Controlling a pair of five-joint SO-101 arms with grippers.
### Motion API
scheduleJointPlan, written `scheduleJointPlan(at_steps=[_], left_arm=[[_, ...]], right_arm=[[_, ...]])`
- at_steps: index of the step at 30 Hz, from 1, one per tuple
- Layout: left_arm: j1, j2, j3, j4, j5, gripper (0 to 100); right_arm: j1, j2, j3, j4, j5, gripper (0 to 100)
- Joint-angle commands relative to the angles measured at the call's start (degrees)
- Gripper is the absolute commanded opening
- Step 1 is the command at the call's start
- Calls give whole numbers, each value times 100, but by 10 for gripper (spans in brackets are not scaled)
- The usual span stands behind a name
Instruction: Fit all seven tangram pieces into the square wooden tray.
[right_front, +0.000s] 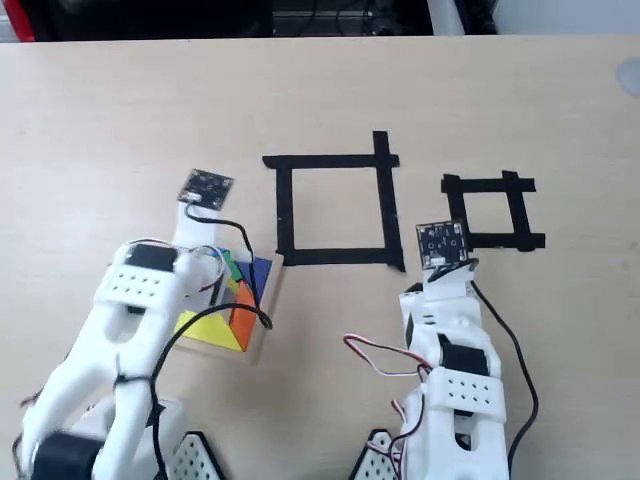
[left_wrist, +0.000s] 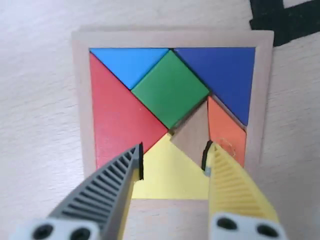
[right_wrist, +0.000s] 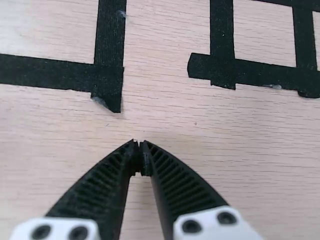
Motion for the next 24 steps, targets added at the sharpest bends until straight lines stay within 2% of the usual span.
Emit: scheduleJointPlan(at_steps=[1,4,7,11,17,20,24], left_arm=[[-198,-1398,127,334,-316,212],[-163,-2101,690,325,-290,145],[-110,-2365,989,308,-316,24],[-84,-2101,1051,404,-325,57],[-13,-1143,1015,-176,-325,57],[268,-457,936,-255,-299,33],[321,70,541,-255,-290,29]], right_arm=[[-62,-66,-48,-70,-18,12],[-62,-66,-48,-70,-18,12],[-62,-66,-48,-70,-18,12],[-62,-66,-48,-70,-18,12],[-62,-66,-48,-70,-18,12],[-62,-66,-48,-70,-18,12],[-62,-66,-48,-70,-18,12]])
